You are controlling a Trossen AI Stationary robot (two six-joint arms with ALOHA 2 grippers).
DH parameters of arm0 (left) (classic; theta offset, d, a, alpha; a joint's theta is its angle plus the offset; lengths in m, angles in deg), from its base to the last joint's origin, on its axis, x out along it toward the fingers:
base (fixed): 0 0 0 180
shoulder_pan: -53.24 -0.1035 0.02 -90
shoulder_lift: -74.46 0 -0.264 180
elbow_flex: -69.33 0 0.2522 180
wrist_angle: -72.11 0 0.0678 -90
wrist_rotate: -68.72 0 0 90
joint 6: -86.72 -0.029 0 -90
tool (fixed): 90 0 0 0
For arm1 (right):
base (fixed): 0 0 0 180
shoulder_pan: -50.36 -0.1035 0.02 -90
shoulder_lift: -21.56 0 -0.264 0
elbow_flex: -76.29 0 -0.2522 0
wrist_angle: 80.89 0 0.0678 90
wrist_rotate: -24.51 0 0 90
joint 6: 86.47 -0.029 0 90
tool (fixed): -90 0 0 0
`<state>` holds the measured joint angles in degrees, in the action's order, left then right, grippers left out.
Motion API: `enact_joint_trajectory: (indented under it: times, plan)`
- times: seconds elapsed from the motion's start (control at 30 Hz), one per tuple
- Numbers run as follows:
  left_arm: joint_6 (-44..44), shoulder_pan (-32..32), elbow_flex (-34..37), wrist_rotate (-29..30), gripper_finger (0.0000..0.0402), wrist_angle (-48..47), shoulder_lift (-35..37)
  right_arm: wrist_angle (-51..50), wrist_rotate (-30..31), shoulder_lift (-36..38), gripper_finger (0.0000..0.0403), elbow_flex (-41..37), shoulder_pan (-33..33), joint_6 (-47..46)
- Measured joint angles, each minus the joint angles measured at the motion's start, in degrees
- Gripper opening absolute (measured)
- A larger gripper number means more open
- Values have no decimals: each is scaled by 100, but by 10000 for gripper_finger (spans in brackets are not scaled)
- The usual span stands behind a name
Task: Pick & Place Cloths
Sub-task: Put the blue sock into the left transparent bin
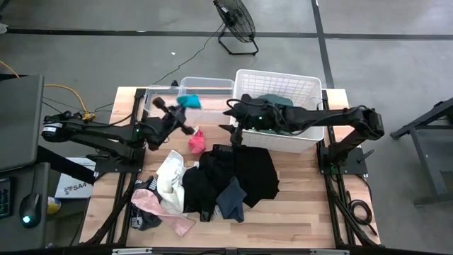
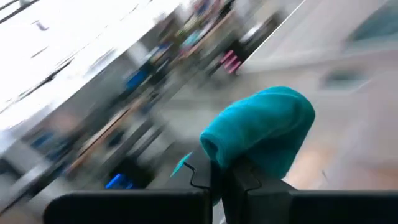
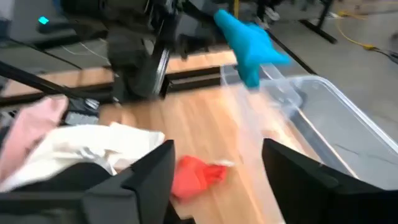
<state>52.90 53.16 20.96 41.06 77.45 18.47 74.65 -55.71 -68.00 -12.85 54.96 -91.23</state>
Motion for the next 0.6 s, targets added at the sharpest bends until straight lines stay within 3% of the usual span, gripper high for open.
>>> enact_joint_trajectory:
  times: [0.13,0.3,0.47,0.6]
  plan:
    - [156,-367,0,969,2,-624,0,-292,212,105,258,0,-1,-103]
    - [1215,-1219,1,1031,1,-1721,0,-335,219,133,259,-2,-2,-104]
    - [2146,-2287,2,528,1,-2379,0,-331,223,133,255,-2,0,-102]
    - [3032,-3107,2,-422,1,-2702,0,-327,225,133,254,-2,2,-104]
